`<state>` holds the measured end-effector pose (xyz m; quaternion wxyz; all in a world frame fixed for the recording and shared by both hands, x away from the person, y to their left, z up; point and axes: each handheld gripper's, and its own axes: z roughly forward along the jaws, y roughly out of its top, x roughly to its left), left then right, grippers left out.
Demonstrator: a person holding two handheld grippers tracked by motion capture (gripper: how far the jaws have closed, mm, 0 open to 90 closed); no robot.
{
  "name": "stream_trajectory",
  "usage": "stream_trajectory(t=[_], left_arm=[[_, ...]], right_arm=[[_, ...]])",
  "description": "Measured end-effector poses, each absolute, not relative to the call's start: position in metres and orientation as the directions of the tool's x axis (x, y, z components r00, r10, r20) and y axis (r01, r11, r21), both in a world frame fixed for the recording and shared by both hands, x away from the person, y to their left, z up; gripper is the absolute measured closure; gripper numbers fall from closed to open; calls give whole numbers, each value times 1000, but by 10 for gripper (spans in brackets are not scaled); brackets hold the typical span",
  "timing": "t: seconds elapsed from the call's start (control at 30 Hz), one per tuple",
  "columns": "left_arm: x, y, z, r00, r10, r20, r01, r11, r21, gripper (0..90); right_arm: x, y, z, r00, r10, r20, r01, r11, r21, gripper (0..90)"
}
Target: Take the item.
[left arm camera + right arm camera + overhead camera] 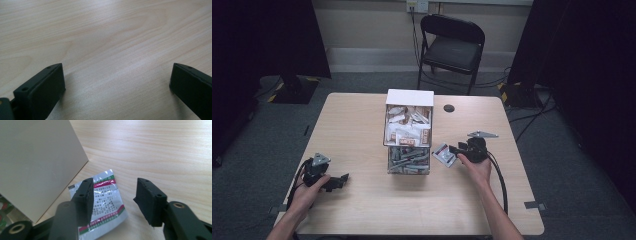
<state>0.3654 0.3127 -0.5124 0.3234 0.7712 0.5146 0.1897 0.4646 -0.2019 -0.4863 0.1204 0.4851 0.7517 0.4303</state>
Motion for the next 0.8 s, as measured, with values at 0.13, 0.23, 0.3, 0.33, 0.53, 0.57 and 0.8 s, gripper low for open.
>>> stream_trajectory(t=[0.13, 0.23, 0.3, 0.33, 0.53, 0.57, 0.8], left_arm=[[365, 313, -512, 399, 916, -40, 671, -262, 694, 0], [365, 313, -512, 399, 916, -40, 671, -262, 694, 0], [365, 313, -512, 399, 916, -40, 671, -261, 694, 0], [365, 313, -512, 399, 916, -40, 671, -262, 694, 0], [365, 313, -512, 399, 916, -40, 671, -261, 694, 0], [365, 313, -512, 398, 916, -40, 671, -261, 694, 0], [365, 313, -512, 399, 916, -40, 671, -262, 694, 0]], right_arm=[[459, -207, -481, -499, 834, 236, 618, 151, 772, 401], [456, -211, -474, -494, 837, 235, 617, 147, 774, 350], [454, -213, -470, -490, 842, 225, 613, 150, 776, 307], [452, -215, -467, -488, 843, 226, 613, 146, 777, 281], [442, -227, -454, -461, 859, 221, 612, 127, 781, 210], [440, -229, -452, -463, 858, 224, 610, 125, 783, 207], [425, -242, -443, -435, 876, 209, 608, 114, 785, 147]])
